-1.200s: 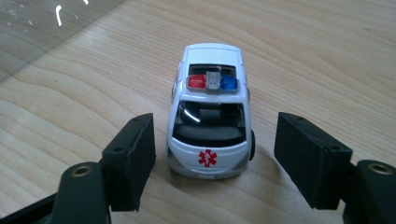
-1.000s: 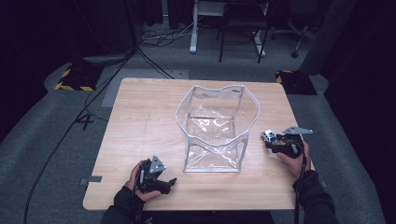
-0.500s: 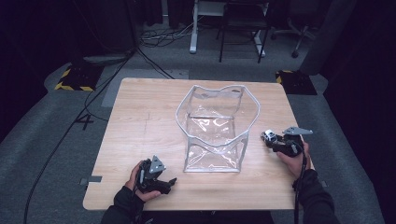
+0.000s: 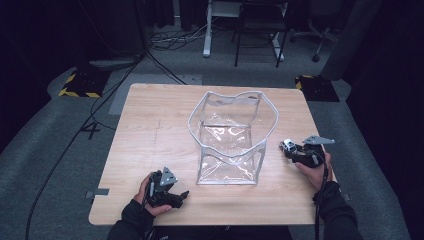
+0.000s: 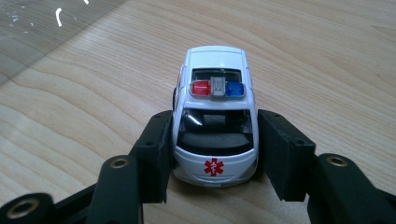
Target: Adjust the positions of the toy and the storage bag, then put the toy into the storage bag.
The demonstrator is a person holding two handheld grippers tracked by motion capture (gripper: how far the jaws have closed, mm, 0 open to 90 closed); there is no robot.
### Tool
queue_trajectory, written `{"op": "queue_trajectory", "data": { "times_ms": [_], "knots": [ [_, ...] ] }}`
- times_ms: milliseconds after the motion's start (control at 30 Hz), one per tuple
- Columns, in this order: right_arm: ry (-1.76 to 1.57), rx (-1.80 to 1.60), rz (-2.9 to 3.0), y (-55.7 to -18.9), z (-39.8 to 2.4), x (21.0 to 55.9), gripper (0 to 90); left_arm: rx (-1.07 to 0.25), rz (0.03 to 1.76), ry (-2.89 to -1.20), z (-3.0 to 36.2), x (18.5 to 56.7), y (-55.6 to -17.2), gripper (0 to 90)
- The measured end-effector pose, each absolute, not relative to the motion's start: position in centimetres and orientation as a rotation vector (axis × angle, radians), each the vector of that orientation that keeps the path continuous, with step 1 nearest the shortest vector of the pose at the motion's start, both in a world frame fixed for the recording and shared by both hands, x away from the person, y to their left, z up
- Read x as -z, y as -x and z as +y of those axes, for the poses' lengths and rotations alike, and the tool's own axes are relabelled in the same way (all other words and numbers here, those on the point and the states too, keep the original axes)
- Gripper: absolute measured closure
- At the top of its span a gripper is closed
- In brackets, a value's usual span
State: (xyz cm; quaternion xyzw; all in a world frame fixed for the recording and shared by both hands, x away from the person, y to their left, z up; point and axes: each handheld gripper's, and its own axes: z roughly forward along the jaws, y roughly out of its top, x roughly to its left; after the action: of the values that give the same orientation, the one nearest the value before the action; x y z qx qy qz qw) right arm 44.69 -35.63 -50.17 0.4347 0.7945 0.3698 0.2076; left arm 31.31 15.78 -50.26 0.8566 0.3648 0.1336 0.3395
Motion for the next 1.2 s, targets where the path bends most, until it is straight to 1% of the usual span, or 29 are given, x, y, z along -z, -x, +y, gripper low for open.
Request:
{"op": "queue_trajectory", "data": {
  "times_ms": [900,1200],
  "knots": [
    [-1.173,-1.055,2.189,-44.1,-35.8,50.0,48.5,-0.348,0.959,-2.223,15.7,50.3,-31.3,13.9],
    [-1.148,-1.103,2.152,-43.4,-35.8,49.4,48.6,-0.349,0.96,-2.222,15.7,50.3,-31.3,13.9]
  ]
}}
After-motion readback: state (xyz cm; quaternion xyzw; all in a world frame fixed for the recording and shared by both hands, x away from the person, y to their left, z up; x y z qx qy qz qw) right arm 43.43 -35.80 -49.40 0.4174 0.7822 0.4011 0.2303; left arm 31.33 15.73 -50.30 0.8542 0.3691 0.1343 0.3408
